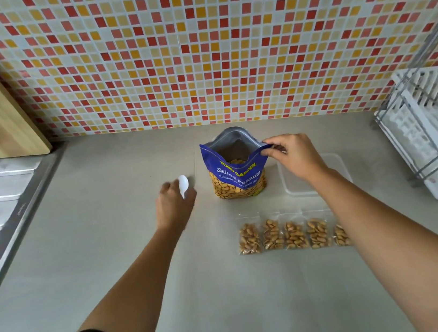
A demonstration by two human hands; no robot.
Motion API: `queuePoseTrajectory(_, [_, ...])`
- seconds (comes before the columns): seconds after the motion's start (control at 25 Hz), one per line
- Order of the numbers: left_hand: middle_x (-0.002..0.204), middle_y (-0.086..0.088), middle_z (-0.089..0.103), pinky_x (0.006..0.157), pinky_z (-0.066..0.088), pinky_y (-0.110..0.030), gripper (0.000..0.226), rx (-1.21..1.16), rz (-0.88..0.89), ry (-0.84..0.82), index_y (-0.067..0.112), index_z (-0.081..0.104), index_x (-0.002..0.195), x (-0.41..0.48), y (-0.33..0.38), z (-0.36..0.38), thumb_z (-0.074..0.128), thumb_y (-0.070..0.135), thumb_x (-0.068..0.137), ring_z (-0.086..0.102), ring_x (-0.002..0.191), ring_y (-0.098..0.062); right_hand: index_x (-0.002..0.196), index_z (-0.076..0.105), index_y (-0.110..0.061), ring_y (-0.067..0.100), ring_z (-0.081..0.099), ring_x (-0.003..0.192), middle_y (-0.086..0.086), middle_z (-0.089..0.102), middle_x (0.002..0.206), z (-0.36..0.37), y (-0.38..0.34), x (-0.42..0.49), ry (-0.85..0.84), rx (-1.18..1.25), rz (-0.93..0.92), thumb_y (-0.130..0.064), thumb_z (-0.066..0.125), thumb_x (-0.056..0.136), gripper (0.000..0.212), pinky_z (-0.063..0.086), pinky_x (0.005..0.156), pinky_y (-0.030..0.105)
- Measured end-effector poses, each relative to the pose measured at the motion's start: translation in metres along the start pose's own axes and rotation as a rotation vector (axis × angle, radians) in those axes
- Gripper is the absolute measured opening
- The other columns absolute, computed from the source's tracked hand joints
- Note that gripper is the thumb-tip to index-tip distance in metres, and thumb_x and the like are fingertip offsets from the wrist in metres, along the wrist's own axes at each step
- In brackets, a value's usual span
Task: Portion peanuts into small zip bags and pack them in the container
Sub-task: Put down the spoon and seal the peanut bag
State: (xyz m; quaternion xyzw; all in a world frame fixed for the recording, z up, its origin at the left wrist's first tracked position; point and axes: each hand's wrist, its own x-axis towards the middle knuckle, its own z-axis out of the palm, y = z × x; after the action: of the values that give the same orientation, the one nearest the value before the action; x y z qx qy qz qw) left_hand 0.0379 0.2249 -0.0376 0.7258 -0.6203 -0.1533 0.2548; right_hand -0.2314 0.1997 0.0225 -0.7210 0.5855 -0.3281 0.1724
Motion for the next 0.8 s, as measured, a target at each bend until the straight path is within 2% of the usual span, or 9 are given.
queuePoseTrajectory(0.04, [0.105,-0.015,0.062,0.078,0.045,-0.031,0.040,-0.133,0.097,0.009,0.002,0.058,0.121,0.012,0.016,-0.012,0.061,0.022,0.087,0.061,0.093,-0.028,0.107,0.070,-0.008,0.023,0.067,0.084,0.012,0.073,0.095,-0.001,0.000,0.000,-0.005,-0.002,-0.001,-0.014,0.070,0.081,0.027,0.054,0.081,0.039])
queuePoseTrajectory(0.12, [0.120,-0.006,0.058,0.086,0.047,-0.025,0.058,-0.311,0.287,-0.167,0.007,0.046,0.136,0.036,0.045,-0.034,0.067,0.019,0.084,0.058,0.106,-0.017,0.107,0.070,-0.009,0.023,0.067,0.083,0.011,0.074,0.095,-0.002,-0.001,0.001,-0.019,-0.006,-0.003,-0.014,0.070,0.081,0.026,0.054,0.081,0.037])
queuePoseTrajectory(0.2, [0.130,-0.006,0.057,0.090,0.046,-0.025,0.067,-0.242,0.398,-0.351,0.010,0.040,0.140,0.052,0.063,-0.046,0.070,0.021,0.081,0.055,0.115,-0.018,0.107,0.070,-0.010,0.022,0.067,0.084,0.009,0.074,0.096,-0.002,-0.002,0.001,-0.035,-0.012,0.007,-0.015,0.069,0.082,0.026,0.053,0.081,0.035])
queuePoseTrajectory(0.36, [0.122,-0.009,0.064,0.080,0.043,-0.021,0.053,0.032,0.567,-0.404,0.010,0.051,0.133,0.069,0.074,-0.052,0.067,0.023,0.084,0.059,0.107,-0.021,0.106,0.071,-0.011,0.019,0.065,0.085,0.007,0.074,0.095,-0.004,-0.005,0.004,-0.076,-0.046,0.019,-0.017,0.067,0.083,0.023,0.053,0.080,0.035])
queuePoseTrajectory(0.48, [0.116,-0.010,0.066,0.078,0.043,-0.021,0.039,0.106,0.683,-0.455,0.010,0.057,0.126,0.078,0.075,-0.056,0.061,0.019,0.089,0.059,0.107,-0.022,0.104,0.071,-0.010,0.017,0.062,0.080,0.008,0.073,0.092,-0.010,-0.004,0.006,-0.106,-0.084,0.054,-0.019,0.066,0.085,0.022,0.052,0.077,0.033])
queuePoseTrajectory(0.6, [0.114,-0.013,0.064,0.079,0.043,-0.022,0.030,0.182,0.707,-0.471,0.005,0.059,0.120,0.083,0.066,-0.060,0.055,0.015,0.092,0.057,0.106,-0.022,0.102,0.070,-0.010,0.014,0.057,0.077,0.008,0.072,0.091,-0.014,0.001,0.006,-0.089,-0.111,0.112,-0.022,0.066,0.085,0.021,0.047,0.073,0.027])
queuePoseTrajectory(0.8, [0.113,-0.015,0.063,0.080,0.044,-0.025,0.027,0.264,0.746,-0.462,0.002,0.056,0.117,0.081,0.059,-0.060,0.049,0.017,0.095,0.055,0.102,-0.022,0.100,0.071,-0.011,0.018,0.060,0.081,0.009,0.072,0.091,-0.010,-0.001,0.011,-0.098,-0.136,0.182,-0.025,0.066,0.085,0.021,0.051,0.079,0.031])
